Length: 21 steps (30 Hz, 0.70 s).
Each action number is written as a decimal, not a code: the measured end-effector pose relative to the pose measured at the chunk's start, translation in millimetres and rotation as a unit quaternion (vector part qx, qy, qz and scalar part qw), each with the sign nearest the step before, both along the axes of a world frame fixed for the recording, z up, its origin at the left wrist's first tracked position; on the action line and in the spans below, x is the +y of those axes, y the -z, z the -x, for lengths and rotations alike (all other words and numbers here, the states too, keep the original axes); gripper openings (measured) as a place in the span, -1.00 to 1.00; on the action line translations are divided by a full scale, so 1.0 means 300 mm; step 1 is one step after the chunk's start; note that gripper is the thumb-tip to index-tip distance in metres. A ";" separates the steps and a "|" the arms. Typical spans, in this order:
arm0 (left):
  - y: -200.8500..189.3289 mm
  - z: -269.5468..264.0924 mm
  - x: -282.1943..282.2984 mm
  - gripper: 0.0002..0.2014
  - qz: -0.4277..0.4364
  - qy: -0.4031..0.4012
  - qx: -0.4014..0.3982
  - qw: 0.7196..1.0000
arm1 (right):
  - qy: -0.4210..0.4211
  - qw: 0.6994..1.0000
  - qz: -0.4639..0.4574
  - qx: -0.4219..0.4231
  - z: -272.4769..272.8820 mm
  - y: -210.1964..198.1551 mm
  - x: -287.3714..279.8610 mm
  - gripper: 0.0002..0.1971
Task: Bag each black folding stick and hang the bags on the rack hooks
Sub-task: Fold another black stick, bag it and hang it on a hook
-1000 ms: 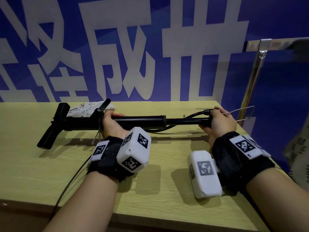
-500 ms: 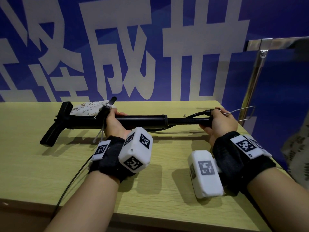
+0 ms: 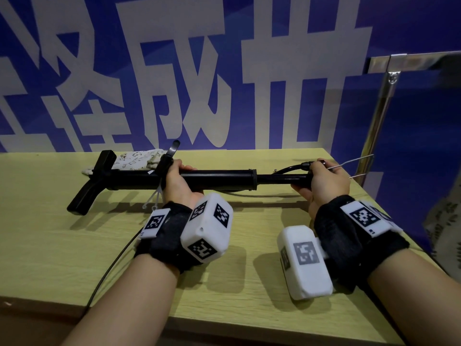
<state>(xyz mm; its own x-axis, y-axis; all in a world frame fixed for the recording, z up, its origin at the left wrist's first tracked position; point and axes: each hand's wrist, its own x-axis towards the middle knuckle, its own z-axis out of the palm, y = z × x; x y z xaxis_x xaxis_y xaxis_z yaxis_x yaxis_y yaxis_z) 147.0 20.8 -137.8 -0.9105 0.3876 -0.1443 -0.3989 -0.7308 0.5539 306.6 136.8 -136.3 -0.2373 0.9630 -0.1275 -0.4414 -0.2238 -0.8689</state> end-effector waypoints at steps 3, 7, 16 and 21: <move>0.000 -0.003 0.006 -0.71 -0.015 0.005 -0.011 1.000 | -0.012 1.000 0.000 0.007 0.004 -0.002 -0.011 -0.82; -0.003 -0.007 0.010 -0.71 -0.012 0.003 -0.011 1.000 | -0.028 1.000 -0.010 -0.003 0.015 0.001 -0.021 -0.81; 0.000 -0.014 0.012 -0.68 -0.023 0.009 0.004 1.000 | -0.018 0.998 -0.027 -0.044 0.025 0.013 -0.018 -0.83; 0.010 -0.014 0.013 -0.67 -0.001 0.011 0.017 1.000 | -0.020 0.997 -0.032 -0.074 0.032 0.028 -0.002 -0.71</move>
